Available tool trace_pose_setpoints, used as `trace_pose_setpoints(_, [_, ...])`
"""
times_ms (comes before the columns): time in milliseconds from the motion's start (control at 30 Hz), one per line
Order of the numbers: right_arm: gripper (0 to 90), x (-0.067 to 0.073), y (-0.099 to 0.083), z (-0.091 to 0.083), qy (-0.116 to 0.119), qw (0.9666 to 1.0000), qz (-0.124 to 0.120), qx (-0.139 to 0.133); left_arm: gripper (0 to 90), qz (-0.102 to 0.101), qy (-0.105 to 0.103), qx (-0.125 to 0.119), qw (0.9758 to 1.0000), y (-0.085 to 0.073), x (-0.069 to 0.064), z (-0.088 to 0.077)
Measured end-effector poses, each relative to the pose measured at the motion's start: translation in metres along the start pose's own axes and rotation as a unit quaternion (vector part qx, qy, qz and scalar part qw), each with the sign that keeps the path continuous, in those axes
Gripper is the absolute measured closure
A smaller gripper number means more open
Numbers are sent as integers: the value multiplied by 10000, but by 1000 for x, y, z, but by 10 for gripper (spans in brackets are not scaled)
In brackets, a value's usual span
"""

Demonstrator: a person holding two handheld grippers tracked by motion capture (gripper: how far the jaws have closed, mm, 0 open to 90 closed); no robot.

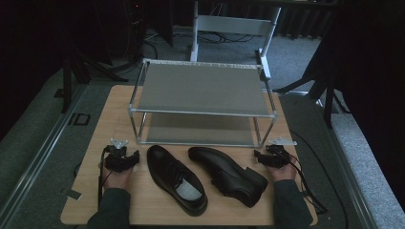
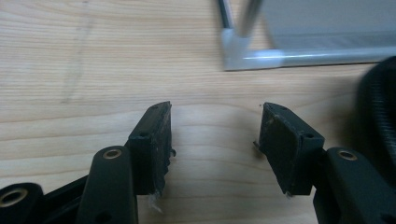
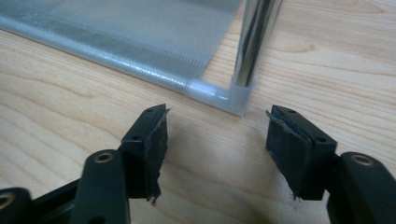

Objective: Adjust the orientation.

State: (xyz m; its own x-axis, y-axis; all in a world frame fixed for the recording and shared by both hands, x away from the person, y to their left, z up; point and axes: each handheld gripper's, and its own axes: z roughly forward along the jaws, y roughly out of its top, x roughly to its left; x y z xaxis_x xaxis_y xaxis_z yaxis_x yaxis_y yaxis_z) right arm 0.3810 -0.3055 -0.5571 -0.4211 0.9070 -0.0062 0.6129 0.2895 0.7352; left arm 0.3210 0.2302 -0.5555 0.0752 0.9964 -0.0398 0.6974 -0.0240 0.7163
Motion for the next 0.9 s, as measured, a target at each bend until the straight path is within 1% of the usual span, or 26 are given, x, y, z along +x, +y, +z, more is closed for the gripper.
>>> trace_pose_setpoints(67, [401, 0, -1, -2, -7, 10000, 5, 7, 445, 41, -74, -96, 9999, 1, -2, -5])
trace_pose_setpoints(133, [401, 1, -2, -3, -24, 10000, 20, 34, 452, 41, -74, -96, 9999, 1, -2, -5])
trace_pose_setpoints(167, [423, 2, -2, -6, -69, 9999, -5, 74, 462, 120, -249, -246, 9993, 0, -5, -14])
trace_pose_setpoints(200, [430, 4, -2, -7, -97, 9999, -44, 91, 467, 149, -296, -272, 9991, 0, -6, -17])
trace_pose_setpoints(267, [439, 6, -2, -10, -151, 9998, -107, 71, 473, 233, -421, -295, 9984, -1, -9, -22])
trace_pose_setpoints(333, [440, 8, -1, -14, -152, 9998, -129, 24, 478, 286, -480, -362, 9978, -2, -12, -25])
trace_pose_setpoints(433, [444, 12, -1, -19, -191, 9996, -205, -35, 479, 330, -638, -386, 9967, -2, -17, -27])
trace_pose_setpoints(533, [444, 15, -2, -21, -175, 9996, -226, -16, 483, 351, -726, -449, 9957, -2, -20, -30])
trace_pose_setpoints(567, [443, 15, -3, -22, -180, 9996, -233, -25, 483, 351, -726, -449, 9957, -2, -20, -30])
trace_pose_setpoints(633, [442, 17, -3, -25, -178, 9996, -234, -47, 483, 355, -809, -471, 9950, -2, -23, -34])
trace_pose_setpoints(733, [436, 19, -4, -30, -148, 9996, -230, -98, 483, 382, -947, -507, 9935, -3, -26, -41])
trace_pose_setpoints(867, [430, 21, -7, -32, -162, 9995, -254, -85, 483, 483, -1190, -590, 9900, -3, -35, -55])
trace_pose_setpoints(900, [430, 21, -7, -32, -163, 9995, -243, -75, 483, 529, -1222, -594, 9893, -2, -38, -58])
